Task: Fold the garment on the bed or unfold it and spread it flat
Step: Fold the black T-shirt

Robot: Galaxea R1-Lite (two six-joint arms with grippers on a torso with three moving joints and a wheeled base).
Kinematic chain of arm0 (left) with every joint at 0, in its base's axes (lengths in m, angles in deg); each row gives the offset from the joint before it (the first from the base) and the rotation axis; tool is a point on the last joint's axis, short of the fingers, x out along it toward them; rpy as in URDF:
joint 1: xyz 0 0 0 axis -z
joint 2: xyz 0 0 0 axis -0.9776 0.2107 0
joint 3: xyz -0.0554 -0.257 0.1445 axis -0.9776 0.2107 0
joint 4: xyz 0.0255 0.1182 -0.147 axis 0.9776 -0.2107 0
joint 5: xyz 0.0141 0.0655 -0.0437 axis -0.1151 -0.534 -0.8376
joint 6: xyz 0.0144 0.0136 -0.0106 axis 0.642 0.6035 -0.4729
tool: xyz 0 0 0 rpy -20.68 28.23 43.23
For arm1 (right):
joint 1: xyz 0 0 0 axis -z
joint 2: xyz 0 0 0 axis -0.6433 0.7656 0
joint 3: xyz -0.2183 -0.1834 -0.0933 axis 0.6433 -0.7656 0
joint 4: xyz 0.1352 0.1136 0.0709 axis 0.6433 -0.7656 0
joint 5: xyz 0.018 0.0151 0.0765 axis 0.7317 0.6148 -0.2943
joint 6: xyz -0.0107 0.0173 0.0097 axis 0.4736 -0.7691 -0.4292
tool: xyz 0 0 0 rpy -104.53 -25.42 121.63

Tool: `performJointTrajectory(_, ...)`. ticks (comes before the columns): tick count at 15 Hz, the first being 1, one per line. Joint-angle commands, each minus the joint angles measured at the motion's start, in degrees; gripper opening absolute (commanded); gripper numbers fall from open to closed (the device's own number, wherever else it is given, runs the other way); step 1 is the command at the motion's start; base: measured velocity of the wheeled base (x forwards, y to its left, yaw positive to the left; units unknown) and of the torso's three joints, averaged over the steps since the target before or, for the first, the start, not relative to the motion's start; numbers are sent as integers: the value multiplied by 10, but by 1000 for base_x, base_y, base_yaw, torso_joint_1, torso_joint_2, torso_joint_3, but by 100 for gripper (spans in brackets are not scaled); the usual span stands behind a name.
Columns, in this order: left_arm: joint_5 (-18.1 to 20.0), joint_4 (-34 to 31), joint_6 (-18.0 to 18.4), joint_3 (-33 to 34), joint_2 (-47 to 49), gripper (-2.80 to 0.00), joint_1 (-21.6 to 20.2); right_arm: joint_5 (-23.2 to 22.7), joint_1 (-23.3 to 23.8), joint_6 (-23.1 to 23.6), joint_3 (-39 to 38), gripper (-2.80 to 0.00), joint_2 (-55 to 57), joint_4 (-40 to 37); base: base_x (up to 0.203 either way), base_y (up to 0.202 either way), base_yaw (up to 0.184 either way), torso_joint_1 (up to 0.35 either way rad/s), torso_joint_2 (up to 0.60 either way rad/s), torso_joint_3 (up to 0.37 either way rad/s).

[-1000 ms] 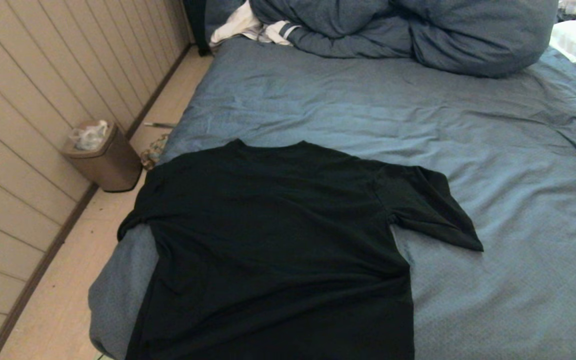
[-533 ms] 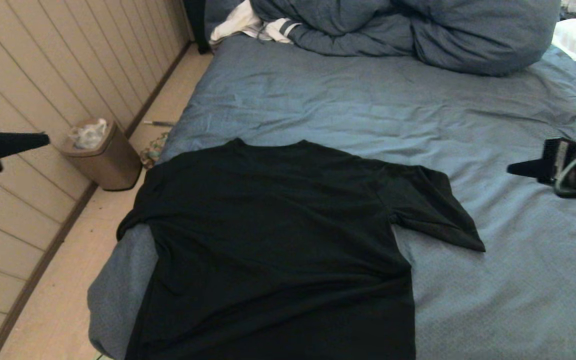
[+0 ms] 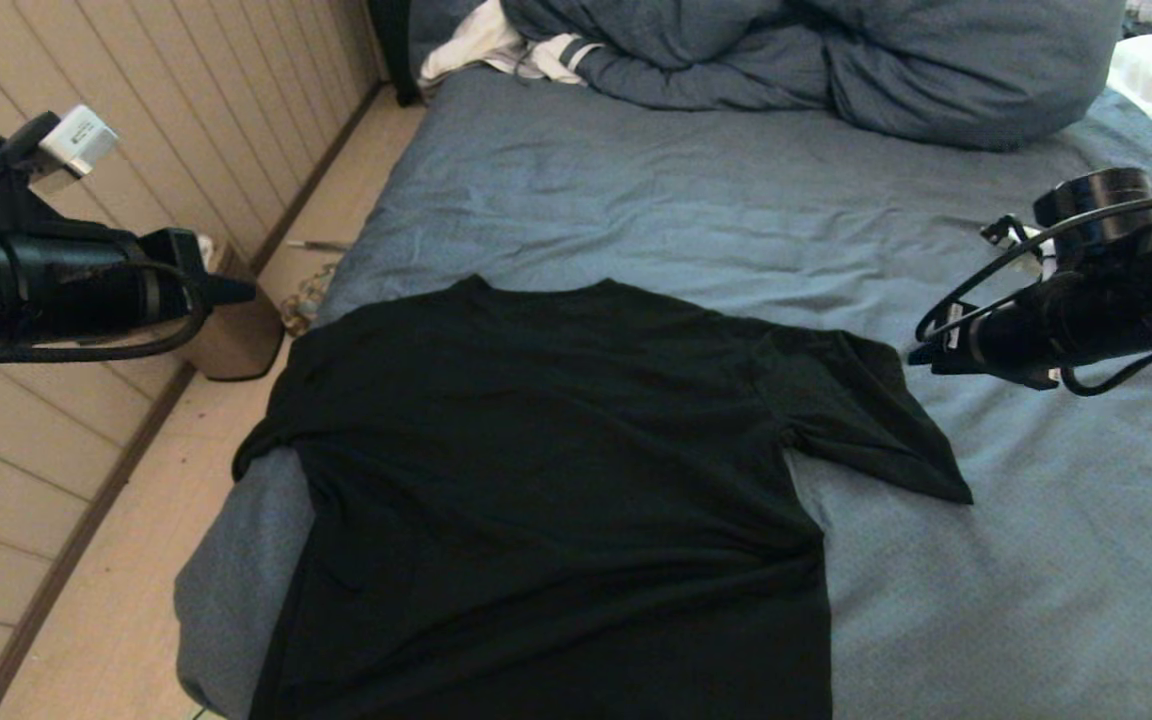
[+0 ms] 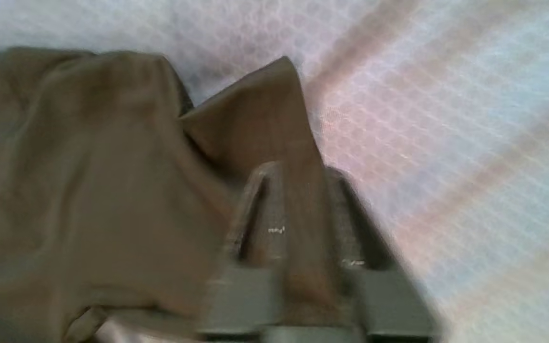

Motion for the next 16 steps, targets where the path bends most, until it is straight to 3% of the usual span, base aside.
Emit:
performJointTrajectory(1,1,18,-3,-8,40,-280,1,-1,3,7,22,0,33,-17,0,0,0,0,0,0)
performJointTrajectory(9,1,33,-3,-2,52,-280,1,-23,-7,2,1,0,50,-18,0,0,0,0,0,0)
performJointTrajectory(10,0,33,-3,-3,52,-280,1,-23,-7,2,2,-280,50,-17,0,0,0,0,0,0)
performJointTrajectory(16,0,33,-5,-2,51,-280,1,-30,-3,-3,14,-280,42,-17,0,0,0,0,0,0)
